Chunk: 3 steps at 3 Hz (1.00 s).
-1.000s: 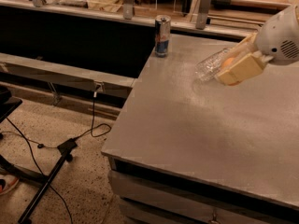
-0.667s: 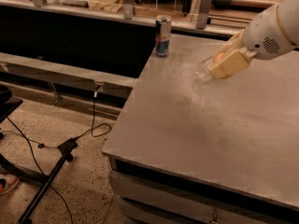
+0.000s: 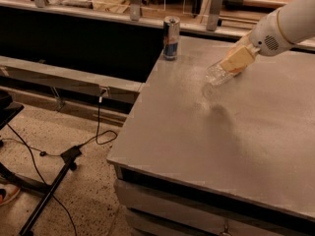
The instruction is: Move orange near water bottle
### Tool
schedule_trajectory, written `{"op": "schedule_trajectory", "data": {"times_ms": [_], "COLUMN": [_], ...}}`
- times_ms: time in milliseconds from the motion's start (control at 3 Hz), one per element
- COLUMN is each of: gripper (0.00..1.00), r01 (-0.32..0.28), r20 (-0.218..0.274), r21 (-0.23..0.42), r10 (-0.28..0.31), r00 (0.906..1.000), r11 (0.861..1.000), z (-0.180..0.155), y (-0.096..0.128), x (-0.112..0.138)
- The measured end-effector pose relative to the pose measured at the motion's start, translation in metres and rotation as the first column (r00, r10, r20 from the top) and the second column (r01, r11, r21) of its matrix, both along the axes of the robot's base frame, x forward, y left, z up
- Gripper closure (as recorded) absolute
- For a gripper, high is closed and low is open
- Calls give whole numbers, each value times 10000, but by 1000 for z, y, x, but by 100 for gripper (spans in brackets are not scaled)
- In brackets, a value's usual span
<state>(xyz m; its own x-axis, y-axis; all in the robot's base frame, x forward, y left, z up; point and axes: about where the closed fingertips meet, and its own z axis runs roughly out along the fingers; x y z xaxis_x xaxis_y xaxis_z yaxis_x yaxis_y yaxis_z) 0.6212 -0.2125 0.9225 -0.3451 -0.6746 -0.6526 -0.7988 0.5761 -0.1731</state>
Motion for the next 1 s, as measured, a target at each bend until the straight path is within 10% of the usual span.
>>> {"op": "schedule_trajectory", "data": {"times_ms": [1000], "gripper": [100], "r01": [808], "r20": [113], "r21": [-218], "r10": [-806], "r00": [9967], "r11": [9965], "z": [-18], "y": [-26], "x": [12]}}
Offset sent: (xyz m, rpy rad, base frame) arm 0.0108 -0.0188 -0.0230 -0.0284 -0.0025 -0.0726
